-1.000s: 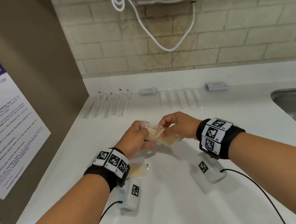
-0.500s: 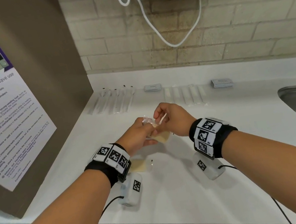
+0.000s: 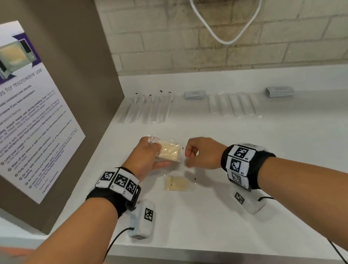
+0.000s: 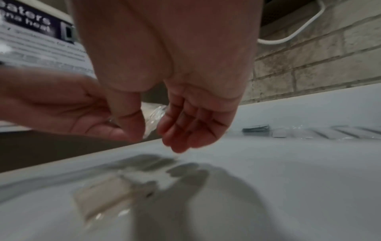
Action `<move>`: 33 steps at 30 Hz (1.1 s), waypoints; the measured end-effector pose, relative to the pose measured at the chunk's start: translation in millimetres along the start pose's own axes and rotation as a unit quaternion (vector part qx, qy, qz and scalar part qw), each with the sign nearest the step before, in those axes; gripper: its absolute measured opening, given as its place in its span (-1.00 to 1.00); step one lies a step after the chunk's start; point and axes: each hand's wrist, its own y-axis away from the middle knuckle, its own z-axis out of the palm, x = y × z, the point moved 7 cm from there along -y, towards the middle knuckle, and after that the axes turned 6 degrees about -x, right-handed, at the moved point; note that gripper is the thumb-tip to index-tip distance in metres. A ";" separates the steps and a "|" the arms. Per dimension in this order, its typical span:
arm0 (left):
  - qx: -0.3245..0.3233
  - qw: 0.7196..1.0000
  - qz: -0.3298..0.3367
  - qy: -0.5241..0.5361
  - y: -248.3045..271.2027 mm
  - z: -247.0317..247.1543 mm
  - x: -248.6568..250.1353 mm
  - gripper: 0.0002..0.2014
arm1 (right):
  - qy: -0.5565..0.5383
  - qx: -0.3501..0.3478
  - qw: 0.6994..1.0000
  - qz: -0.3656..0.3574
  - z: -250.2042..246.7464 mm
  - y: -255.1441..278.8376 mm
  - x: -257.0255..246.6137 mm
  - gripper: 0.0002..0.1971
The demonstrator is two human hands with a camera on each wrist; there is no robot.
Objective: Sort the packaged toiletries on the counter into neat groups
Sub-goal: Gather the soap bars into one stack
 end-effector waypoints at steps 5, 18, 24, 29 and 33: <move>0.029 1.000 -0.002 0.004 -0.7 -20.1 -2.3 -0.68 | 0.120 -0.073 0.990 0.024 52.4 -5.3 -4.5 -0.40; 0.023 0.999 0.020 0.010 -4.8 -31.7 2.0 -0.67 | -0.043 -0.028 0.996 0.067 34.1 -10.4 -3.2 -0.87; 0.025 0.999 0.021 0.004 -8.1 -19.7 4.5 -0.70 | -0.182 0.048 0.981 0.051 -12.2 2.3 -3.5 -0.89; 0.012 1.000 0.028 -0.005 -11.0 -1.9 9.4 -0.70 | -0.226 0.055 0.972 0.043 -26.9 14.8 3.4 -0.94; 0.002 0.999 0.026 -0.020 -13.1 11.0 10.5 -0.73 | -0.218 0.028 0.975 0.022 -27.0 20.0 7.5 -0.88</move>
